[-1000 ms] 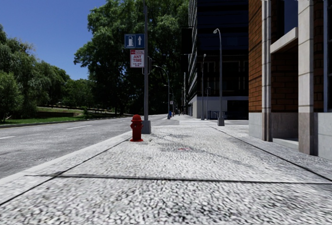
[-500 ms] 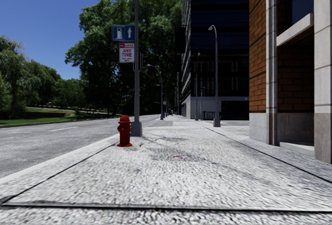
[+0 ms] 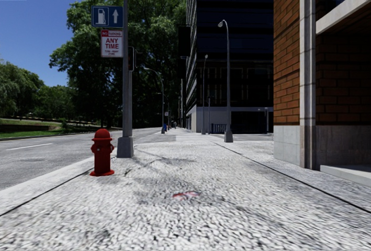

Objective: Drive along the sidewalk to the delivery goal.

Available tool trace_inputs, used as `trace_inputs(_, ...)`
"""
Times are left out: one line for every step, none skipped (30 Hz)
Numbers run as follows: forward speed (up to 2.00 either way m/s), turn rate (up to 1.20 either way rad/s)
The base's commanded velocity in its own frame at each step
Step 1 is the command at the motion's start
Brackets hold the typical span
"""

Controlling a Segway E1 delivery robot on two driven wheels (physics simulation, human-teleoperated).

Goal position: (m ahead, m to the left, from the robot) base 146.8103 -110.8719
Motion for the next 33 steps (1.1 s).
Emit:
trace_inputs(2.00, 0.00)
trace_inputs(2.00, 0.00)
trace_inputs(2.00, 0.00)
trace_inputs(2.00, 0.00)
trace_inputs(2.00, 0.00)
trace_inputs(2.00, 0.00)
trace_inputs(2.00, 0.00)
trace_inputs(2.00, 0.00)
trace_inputs(2.00, -0.35)
trace_inputs(2.00, -0.35)
trace_inputs(2.00, -1.20)
trace_inputs(2.00, -1.20)
trace_inputs(2.00, -1.20)
trace_inputs(2.00, -1.20)
trace_inputs(2.00, -0.06)
trace_inputs(2.00, -0.01)
trace_inputs(2.00, 0.00)
trace_inputs(2.00, 0.00)
trace_inputs(2.00, 0.00)
trace_inputs(2.00, 0.00)
trace_inputs(2.00, 0.00)
trace_inputs(2.00, 0.00)
trace_inputs(2.00, 0.00)
trace_inputs(2.00, 0.00)
trace_inputs(2.00, 0.00)
trace_inputs(2.00, 0.00)
trace_inputs(2.00, 0.00)
trace_inputs(2.00, 0.00)
trace_inputs(2.00, 0.00)
trace_inputs(2.00, 0.00)
trace_inputs(2.00, 0.00)
trace_inputs(2.00, 0.00)
trace_inputs(2.00, 0.00)
